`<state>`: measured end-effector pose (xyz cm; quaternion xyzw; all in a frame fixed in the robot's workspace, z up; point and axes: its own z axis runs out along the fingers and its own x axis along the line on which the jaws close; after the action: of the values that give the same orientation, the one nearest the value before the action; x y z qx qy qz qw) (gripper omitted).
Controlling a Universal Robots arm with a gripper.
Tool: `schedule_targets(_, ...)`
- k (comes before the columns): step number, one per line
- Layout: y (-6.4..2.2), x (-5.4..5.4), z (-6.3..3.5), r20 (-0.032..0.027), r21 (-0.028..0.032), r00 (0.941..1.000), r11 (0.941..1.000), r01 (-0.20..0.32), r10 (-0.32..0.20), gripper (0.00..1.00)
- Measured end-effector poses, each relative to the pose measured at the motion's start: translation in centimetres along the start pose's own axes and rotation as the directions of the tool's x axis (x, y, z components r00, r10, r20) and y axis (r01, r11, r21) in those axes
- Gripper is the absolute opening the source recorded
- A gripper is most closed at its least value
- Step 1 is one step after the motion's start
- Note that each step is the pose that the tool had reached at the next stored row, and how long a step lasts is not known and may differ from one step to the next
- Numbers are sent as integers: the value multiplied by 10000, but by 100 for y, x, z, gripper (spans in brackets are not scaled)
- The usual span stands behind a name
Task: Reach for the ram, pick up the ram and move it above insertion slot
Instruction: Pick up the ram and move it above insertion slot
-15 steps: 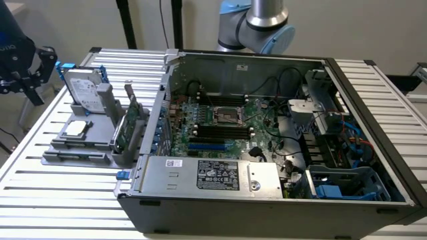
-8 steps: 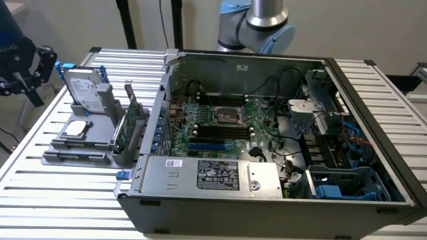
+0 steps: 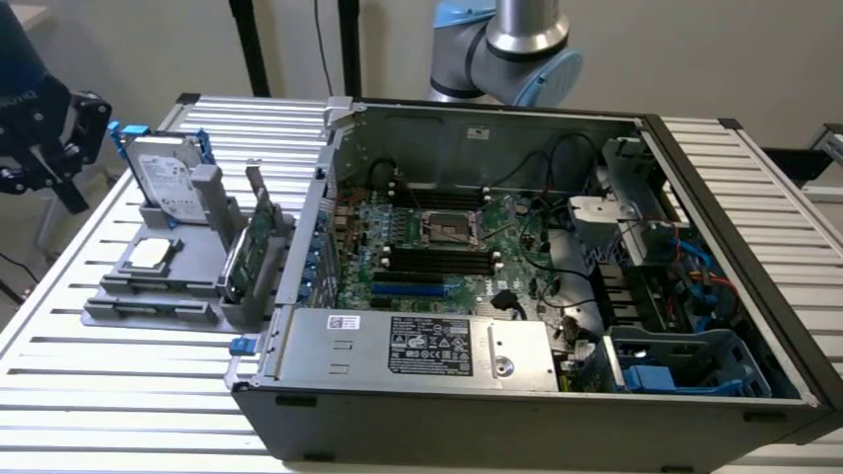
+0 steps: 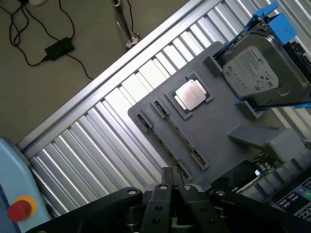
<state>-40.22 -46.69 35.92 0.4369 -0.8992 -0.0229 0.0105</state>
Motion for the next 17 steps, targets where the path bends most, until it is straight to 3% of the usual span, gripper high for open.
schedule_targets(4,-1,0,18,12,64,9974,9974,720,-720,11)
schedule_targets(8,-2,0,36,23,137,9894,9893,1449,-1450,11)
schedule_targets(13,-2,0,52,52,265,9732,9729,2299,-2301,11)
schedule_targets(17,-3,0,65,64,364,9545,9540,2977,-2981,11)
